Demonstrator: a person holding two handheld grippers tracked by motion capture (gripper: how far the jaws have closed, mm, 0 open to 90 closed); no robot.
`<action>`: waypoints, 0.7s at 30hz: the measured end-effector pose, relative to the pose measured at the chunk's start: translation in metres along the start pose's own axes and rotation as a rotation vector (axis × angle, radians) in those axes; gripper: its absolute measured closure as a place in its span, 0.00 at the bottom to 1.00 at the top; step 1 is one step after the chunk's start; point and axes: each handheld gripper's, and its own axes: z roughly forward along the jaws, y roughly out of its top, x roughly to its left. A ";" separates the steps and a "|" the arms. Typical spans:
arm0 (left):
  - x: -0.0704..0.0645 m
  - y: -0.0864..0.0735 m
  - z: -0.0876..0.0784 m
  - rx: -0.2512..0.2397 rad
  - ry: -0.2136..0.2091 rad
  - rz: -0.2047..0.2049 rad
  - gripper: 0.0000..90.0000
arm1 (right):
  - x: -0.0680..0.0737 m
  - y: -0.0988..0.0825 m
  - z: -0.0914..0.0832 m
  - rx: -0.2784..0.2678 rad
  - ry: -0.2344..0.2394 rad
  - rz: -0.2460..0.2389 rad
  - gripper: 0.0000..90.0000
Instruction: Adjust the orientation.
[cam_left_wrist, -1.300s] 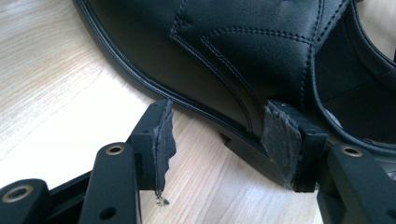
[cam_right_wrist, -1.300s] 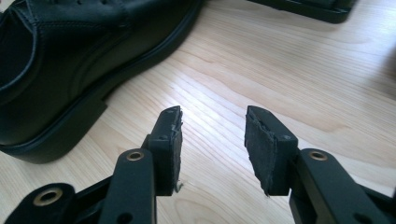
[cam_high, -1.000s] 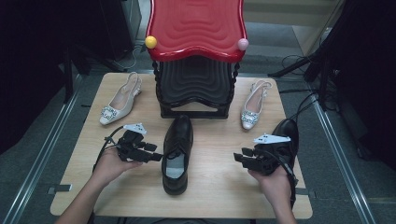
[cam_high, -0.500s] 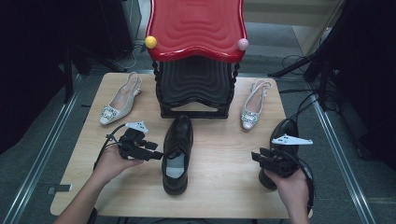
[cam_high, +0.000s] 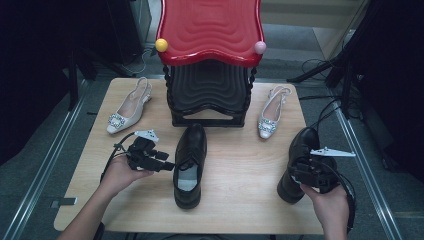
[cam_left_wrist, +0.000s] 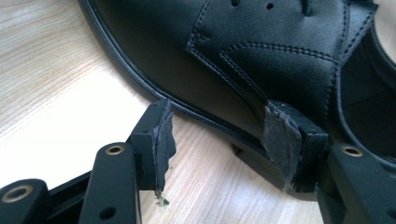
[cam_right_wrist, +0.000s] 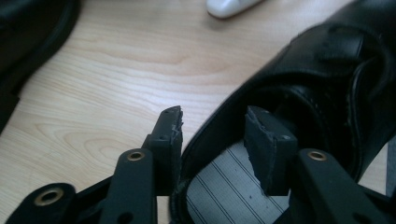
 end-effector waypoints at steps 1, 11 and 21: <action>0.000 0.000 0.000 -0.001 -0.003 -0.002 0.48 | -0.001 0.000 0.002 0.013 -0.004 0.003 0.62; 0.001 0.000 0.000 0.000 0.007 0.001 0.48 | -0.006 0.009 0.044 0.114 0.017 0.082 0.58; 0.001 -0.001 0.000 0.001 0.013 0.005 0.48 | -0.003 0.008 0.041 0.104 -0.034 0.134 0.82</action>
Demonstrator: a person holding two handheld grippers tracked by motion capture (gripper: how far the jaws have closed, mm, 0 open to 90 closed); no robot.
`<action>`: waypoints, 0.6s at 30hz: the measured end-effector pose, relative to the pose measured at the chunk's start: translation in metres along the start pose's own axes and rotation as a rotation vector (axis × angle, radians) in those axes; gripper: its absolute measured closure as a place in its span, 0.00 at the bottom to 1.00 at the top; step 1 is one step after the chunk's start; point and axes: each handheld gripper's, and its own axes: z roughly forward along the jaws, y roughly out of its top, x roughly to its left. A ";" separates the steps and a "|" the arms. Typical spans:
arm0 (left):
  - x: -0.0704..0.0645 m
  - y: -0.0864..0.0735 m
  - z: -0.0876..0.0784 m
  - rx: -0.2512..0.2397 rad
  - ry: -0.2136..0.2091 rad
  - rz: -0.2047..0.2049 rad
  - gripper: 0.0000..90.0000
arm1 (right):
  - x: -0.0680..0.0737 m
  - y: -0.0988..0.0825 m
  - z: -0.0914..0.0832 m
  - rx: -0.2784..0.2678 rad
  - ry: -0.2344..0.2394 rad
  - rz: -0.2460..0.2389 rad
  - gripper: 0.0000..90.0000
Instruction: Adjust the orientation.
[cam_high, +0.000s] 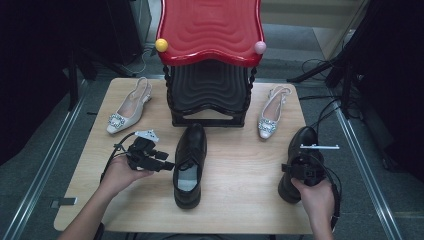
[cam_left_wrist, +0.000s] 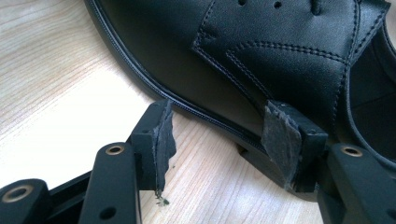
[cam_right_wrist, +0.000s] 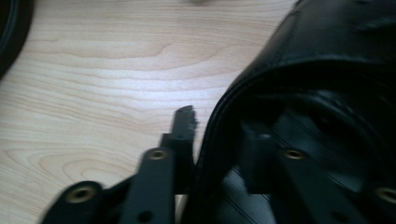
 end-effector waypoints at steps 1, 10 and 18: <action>0.000 0.000 0.000 0.000 -0.001 0.000 0.48 | 0.001 -0.001 -0.002 -0.005 -0.009 -0.015 0.86; 0.000 0.000 0.000 -0.001 0.000 0.003 0.48 | -0.008 -0.012 -0.027 -0.069 0.000 -0.010 0.96; 0.001 0.000 0.001 -0.001 0.006 0.000 0.48 | 0.012 -0.009 -0.048 -0.122 0.002 -0.077 0.96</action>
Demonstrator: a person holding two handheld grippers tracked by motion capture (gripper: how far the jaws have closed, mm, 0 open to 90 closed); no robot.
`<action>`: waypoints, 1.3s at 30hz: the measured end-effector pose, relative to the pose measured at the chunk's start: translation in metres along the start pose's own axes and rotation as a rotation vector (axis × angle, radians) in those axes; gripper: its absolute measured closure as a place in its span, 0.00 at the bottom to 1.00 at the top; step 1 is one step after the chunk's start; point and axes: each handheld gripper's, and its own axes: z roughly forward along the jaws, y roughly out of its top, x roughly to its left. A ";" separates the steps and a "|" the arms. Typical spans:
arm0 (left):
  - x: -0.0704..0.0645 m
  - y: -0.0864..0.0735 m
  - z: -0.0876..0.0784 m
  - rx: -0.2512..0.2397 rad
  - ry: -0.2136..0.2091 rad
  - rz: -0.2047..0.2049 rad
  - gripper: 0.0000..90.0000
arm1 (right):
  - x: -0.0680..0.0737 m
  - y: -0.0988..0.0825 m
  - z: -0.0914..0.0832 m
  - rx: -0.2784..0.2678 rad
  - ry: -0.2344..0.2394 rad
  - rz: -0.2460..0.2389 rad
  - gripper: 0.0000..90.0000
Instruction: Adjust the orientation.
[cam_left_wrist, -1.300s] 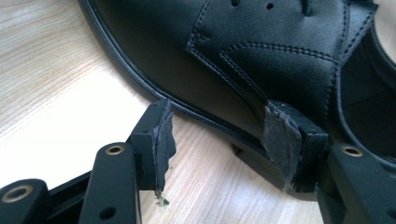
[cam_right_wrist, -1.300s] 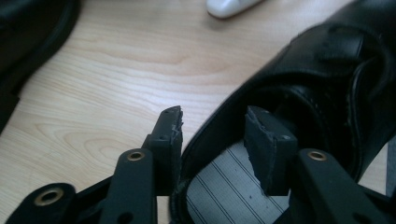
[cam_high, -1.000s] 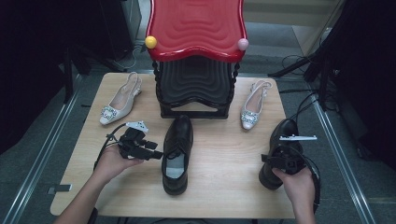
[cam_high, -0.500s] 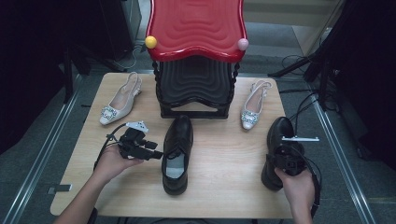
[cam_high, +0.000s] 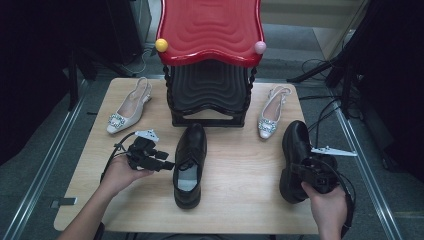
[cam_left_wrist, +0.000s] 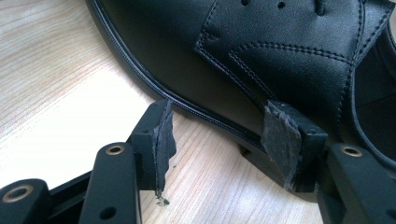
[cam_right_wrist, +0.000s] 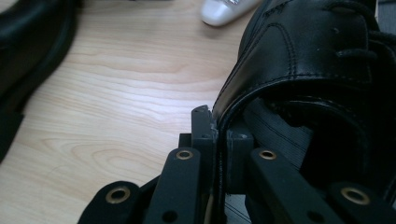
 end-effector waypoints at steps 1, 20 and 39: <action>0.000 0.000 0.000 -0.001 0.000 0.001 0.48 | 0.005 0.001 -0.003 -0.007 -0.001 -0.012 0.96; -0.003 -0.003 -0.004 -0.009 0.011 0.016 0.48 | 0.083 0.009 0.009 0.030 0.156 -0.183 0.95; -0.008 -0.016 -0.009 -0.024 0.022 0.007 0.48 | 0.139 0.011 0.064 0.173 0.200 -0.336 0.95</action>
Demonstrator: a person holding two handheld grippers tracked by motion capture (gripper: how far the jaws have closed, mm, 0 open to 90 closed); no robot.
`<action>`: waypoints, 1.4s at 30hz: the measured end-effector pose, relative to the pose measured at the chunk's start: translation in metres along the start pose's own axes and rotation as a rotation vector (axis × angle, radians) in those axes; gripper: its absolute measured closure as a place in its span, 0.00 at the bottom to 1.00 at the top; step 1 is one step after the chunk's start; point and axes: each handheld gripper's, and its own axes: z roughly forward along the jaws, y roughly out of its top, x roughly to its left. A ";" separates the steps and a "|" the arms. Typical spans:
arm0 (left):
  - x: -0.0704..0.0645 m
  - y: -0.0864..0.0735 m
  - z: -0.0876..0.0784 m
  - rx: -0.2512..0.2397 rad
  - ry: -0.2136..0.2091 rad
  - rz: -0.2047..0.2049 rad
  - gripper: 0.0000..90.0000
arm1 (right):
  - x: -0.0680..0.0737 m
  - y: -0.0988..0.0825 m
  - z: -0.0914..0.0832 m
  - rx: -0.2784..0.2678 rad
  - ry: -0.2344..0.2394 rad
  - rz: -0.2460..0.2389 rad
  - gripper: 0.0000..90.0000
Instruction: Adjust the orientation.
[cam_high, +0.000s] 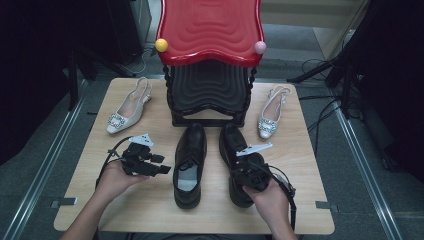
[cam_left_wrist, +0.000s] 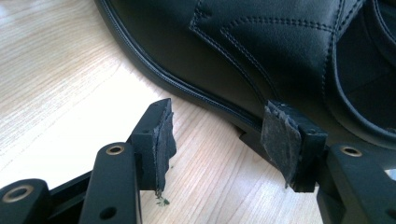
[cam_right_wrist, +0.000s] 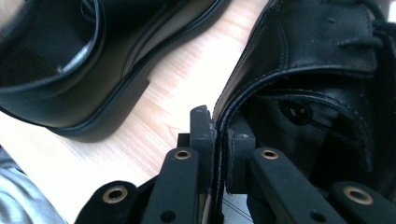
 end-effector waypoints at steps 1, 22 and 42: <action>0.000 0.000 0.000 0.003 0.003 0.004 0.48 | 0.003 0.000 0.004 0.011 -0.001 -0.007 0.95; -0.006 -0.004 0.004 0.002 -0.012 0.005 0.48 | 0.021 0.018 0.041 0.035 0.106 -0.012 0.80; -0.001 -0.002 0.003 -0.048 -0.016 -0.015 0.65 | -0.028 0.003 -0.023 -0.216 0.158 0.015 0.92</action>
